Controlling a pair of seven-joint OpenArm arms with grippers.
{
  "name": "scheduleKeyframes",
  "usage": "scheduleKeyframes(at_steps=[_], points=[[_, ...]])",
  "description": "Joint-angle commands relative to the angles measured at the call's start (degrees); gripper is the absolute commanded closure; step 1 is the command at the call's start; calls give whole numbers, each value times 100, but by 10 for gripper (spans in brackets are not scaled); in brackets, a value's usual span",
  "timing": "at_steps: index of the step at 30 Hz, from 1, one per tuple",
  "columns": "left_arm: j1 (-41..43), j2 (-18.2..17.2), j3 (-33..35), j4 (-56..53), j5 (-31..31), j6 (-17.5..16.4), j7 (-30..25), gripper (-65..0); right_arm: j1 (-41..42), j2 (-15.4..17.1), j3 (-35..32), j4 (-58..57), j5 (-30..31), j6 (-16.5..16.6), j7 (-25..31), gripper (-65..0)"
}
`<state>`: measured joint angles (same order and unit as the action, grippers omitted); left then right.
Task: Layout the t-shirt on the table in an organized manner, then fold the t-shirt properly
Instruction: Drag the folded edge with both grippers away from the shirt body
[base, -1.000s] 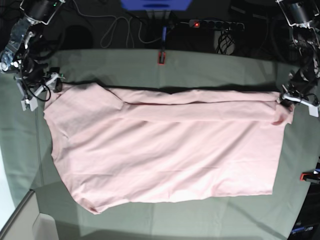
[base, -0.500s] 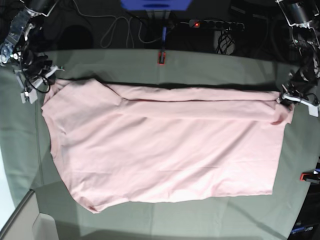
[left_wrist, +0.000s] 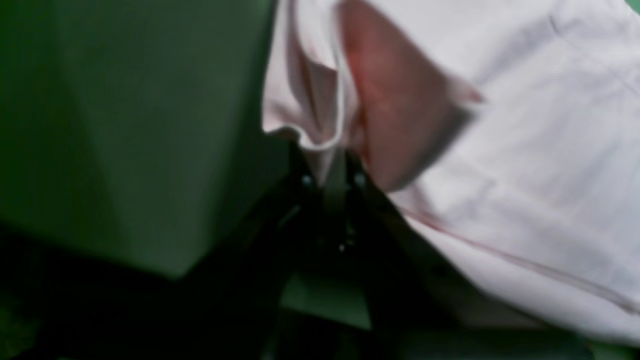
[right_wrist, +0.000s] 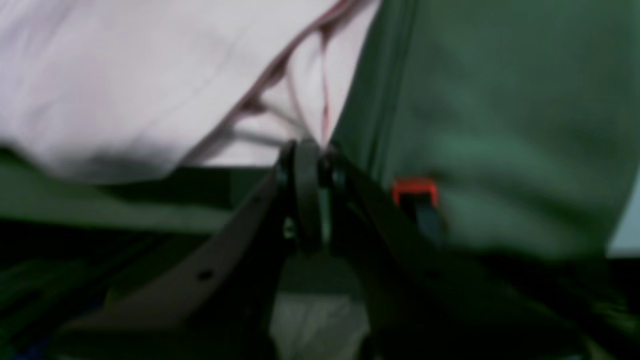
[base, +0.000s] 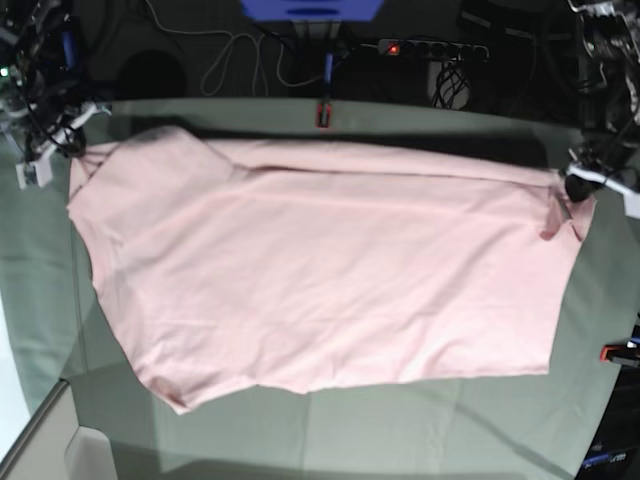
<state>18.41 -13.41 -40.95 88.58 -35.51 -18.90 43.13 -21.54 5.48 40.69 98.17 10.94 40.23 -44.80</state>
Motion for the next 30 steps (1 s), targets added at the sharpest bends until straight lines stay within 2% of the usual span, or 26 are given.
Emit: scheduleKeyframes(at_steps=[1,11,16,22,24,28,30], points=[[62,-17,-173,131,-32,-5,-124,0,-57,72,103,130,1,-23,97,0],[264,79,-411,-159,-14,-14,-124,-1,-479,72,94,104,-8,-23,115,0],[238,97,-384,-537,-23,-14,-124,-4,-549,-60,76,-90,-35,-23,440,0],[150,97,-375,-1047,-32,-23,-124,-10,-488,28,-91,-564,-43,-23,546,0],[159,97,-402,-1047,-32,-23,-19,-50,-488,72,-179,-573,-43,-23,537,-3],[132,79,-428,-1047,-41,-23,614,-224,-497,81,-170,-538,-43,-23,502,-109],[71,79,-428,-1038,-41,-23,640,-260,-497,81,-152,-529,-35,-23,502,-159]])
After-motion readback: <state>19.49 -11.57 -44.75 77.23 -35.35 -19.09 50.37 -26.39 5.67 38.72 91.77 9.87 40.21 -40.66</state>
